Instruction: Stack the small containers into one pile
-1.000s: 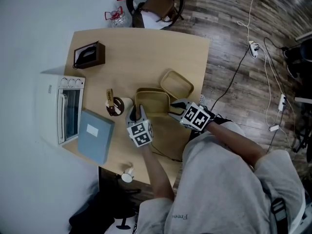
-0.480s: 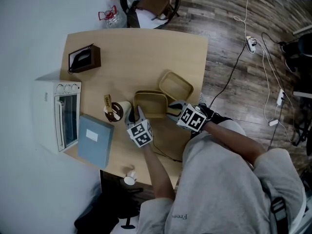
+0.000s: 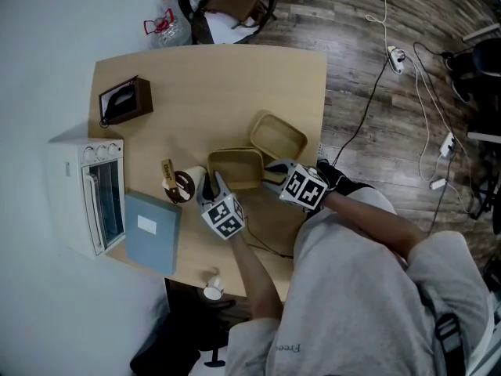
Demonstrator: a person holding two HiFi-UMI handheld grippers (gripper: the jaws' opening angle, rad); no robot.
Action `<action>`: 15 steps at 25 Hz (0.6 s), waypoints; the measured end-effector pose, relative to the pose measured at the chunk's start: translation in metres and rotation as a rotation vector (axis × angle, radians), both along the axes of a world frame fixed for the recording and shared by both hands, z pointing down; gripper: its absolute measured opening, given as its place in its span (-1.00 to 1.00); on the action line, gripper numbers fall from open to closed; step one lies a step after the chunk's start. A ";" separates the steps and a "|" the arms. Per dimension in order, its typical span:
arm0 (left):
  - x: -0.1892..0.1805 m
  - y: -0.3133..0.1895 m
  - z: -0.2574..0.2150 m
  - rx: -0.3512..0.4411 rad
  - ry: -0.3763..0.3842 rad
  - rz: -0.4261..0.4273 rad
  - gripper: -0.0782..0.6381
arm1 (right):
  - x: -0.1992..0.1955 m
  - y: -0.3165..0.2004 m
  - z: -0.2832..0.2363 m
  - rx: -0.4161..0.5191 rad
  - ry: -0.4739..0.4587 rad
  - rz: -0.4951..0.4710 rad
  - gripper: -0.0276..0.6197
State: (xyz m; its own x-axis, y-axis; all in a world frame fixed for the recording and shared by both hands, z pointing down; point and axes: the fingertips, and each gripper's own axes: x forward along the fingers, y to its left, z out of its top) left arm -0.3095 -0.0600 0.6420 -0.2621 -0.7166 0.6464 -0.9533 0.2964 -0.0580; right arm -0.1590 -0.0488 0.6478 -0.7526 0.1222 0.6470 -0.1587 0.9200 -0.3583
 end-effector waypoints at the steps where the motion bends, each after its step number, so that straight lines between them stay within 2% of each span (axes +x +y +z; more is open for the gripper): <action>1: -0.001 0.000 0.000 0.000 -0.002 -0.002 -0.56 | -0.001 0.000 0.002 0.002 0.006 -0.005 -0.51; 9: 0.004 0.003 0.013 -0.045 0.012 0.009 -0.56 | 0.003 0.003 0.010 -0.044 0.023 0.006 -0.51; 15: 0.014 0.005 0.023 -0.081 0.043 0.047 -0.56 | 0.015 0.010 0.013 -0.057 0.027 -0.005 -0.51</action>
State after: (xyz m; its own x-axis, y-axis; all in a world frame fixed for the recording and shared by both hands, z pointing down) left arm -0.2955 -0.0545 0.6645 -0.2003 -0.6725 0.7124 -0.9681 0.2478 -0.0383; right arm -0.1440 -0.0384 0.6610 -0.7346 0.1630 0.6587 -0.1644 0.8990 -0.4058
